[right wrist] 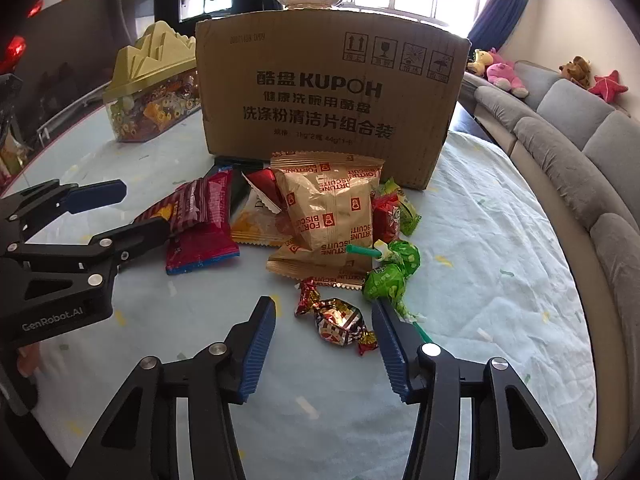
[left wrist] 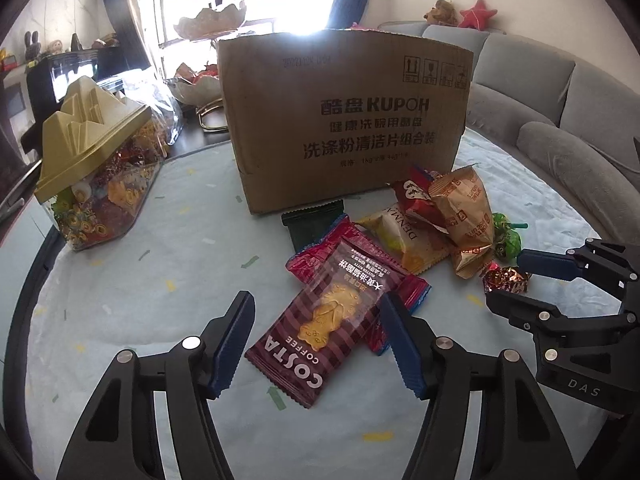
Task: Organize snacks
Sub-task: 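Grasp the purple COSTA packet with the left tool while the right tool grasps a wrapped candy, then carry both items over the cardboard box and open both tools to drop them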
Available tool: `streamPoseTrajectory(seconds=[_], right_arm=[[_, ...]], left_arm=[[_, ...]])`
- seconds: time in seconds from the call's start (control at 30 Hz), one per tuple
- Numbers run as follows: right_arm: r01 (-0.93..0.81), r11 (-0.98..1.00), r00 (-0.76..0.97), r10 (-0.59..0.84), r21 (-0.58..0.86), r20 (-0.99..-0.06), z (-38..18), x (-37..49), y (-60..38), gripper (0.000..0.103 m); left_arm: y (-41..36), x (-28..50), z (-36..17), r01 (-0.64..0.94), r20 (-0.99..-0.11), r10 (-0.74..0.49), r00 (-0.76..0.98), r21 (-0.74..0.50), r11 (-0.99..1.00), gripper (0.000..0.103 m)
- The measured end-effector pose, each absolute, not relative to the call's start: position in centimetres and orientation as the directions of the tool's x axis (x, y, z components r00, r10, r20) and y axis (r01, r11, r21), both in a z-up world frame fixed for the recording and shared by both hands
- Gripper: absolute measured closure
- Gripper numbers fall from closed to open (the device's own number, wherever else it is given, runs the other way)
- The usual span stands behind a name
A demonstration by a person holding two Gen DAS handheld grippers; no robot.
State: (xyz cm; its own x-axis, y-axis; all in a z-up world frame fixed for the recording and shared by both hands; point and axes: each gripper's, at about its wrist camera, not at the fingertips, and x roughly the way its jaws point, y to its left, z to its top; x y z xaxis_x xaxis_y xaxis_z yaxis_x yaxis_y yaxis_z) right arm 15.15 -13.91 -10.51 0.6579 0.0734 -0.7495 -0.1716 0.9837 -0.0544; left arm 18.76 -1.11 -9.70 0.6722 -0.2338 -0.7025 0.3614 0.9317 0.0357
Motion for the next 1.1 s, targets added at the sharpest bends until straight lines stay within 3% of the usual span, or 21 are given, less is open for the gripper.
streamPoseTrajectory(seconds=[0.27, 0.43, 1.1], right_arm=[[-0.176, 0.982, 0.644, 0.064, -0.066, -0.762, -10.9, 15.7, -14.1, 0.063], [-0.184, 0.983, 0.628, 0.108, -0.012, -0.770, -11.1, 15.7, -14.5, 0.078], [-0.220, 0.970, 0.666, 0.227, 0.103, -0.711, -7.6, 14.3, -13.7, 0.078]], left_arm=[[-1.3, 19.7, -10.2, 0.374, -0.731, -0.260, 0.631, -0.008, 0.928, 0.049], [-1.3, 19.6, -10.3, 0.370, -0.740, -0.272, 0.615, -0.034, 0.929, 0.059], [-0.5, 16.4, -6.9, 0.303, -0.702, -0.274, 0.658, -0.086, 0.949, 0.063]])
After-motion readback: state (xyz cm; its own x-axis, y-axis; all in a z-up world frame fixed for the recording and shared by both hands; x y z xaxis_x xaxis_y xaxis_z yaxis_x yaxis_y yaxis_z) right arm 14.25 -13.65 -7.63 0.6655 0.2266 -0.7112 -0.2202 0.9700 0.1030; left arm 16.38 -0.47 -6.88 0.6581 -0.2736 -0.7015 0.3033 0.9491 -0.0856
